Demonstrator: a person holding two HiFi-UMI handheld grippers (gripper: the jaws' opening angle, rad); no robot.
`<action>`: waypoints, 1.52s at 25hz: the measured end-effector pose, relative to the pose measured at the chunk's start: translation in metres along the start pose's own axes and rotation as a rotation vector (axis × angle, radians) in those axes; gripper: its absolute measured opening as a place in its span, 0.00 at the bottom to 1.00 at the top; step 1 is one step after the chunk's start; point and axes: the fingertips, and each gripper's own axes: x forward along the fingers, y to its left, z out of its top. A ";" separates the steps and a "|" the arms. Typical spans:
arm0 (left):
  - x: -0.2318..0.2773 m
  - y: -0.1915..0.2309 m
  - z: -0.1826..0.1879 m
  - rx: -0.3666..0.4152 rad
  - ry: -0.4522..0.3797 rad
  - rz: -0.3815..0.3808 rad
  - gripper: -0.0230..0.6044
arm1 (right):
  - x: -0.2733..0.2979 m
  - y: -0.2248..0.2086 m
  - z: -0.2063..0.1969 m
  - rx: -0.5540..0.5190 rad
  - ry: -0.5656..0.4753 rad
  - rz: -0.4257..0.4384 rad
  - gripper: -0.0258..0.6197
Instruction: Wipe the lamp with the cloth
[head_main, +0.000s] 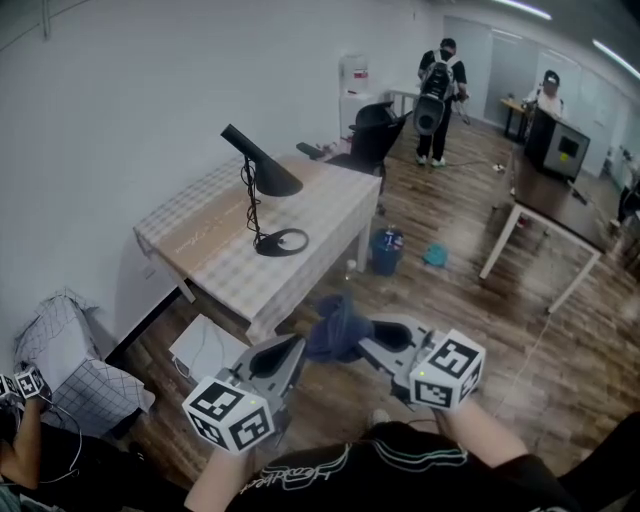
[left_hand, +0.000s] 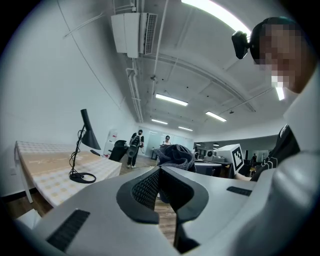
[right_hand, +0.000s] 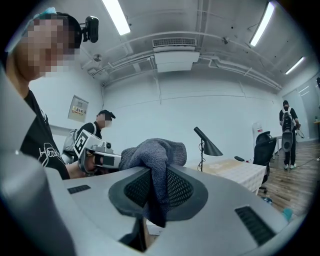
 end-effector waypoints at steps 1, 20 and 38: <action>0.003 0.003 0.000 -0.003 0.001 0.000 0.04 | 0.001 -0.005 -0.001 0.002 0.001 -0.007 0.13; 0.138 0.150 0.032 -0.038 0.002 0.137 0.04 | 0.117 -0.188 0.022 -0.104 0.032 0.047 0.13; 0.238 0.248 0.096 0.017 -0.021 0.282 0.04 | 0.222 -0.320 0.118 -0.304 -0.066 0.154 0.13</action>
